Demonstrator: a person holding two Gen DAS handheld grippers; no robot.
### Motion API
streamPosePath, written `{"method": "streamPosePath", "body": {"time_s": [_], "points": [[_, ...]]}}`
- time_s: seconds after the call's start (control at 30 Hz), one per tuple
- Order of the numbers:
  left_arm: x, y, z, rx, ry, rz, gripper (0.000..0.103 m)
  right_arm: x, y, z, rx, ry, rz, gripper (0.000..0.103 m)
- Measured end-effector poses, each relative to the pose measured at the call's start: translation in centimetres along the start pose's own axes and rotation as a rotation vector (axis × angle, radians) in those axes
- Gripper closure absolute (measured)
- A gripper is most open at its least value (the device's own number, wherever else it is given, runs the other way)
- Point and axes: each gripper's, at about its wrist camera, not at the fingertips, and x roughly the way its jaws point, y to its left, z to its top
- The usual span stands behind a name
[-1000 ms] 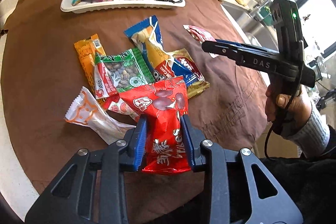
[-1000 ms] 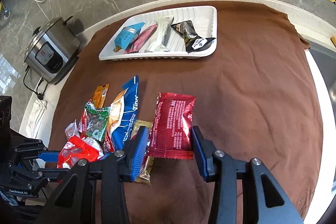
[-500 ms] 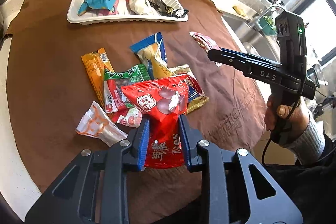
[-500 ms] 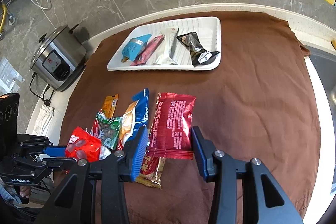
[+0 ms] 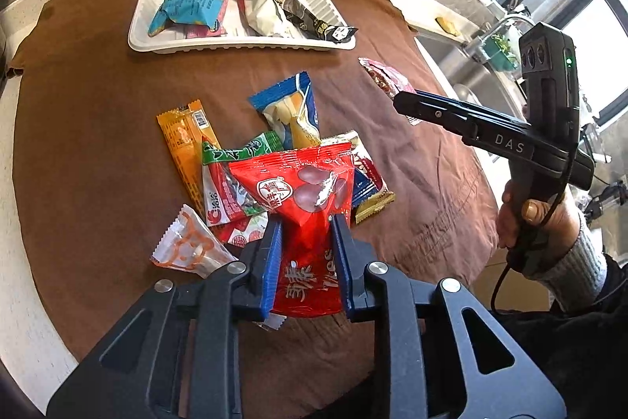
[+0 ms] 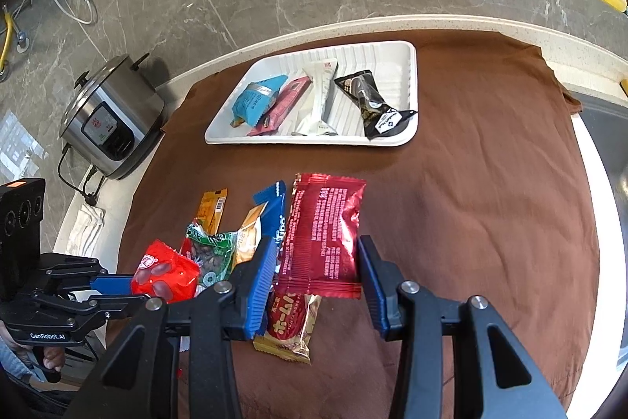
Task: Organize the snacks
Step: 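Carry the red bag to the tray with left tool while right tool carries dark red packet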
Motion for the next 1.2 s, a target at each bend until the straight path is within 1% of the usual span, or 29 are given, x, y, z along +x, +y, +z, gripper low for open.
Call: {"method": "streamPosePath", "body": {"time_s": [0.7, 0.93, 1.2], "points": [[-0.6, 1.4, 1.6, -0.021, -0.021, -0.013, 0.082, 0.4, 0.8, 1.7, -0.013, -0.009, 0.01, 0.057], [-0.8, 1.9, 3.2, -0.022, -0.037, -0.014, 0.082, 0.7, 0.8, 2.8, -0.013, -0.016, 0.013, 0.057], [-1.0, 2.6, 5.8, -0.021, -0.062, -0.012, 0.082, 1.2, 0.6, 3.9, -0.013, -0.023, 0.016, 0.057]]}}
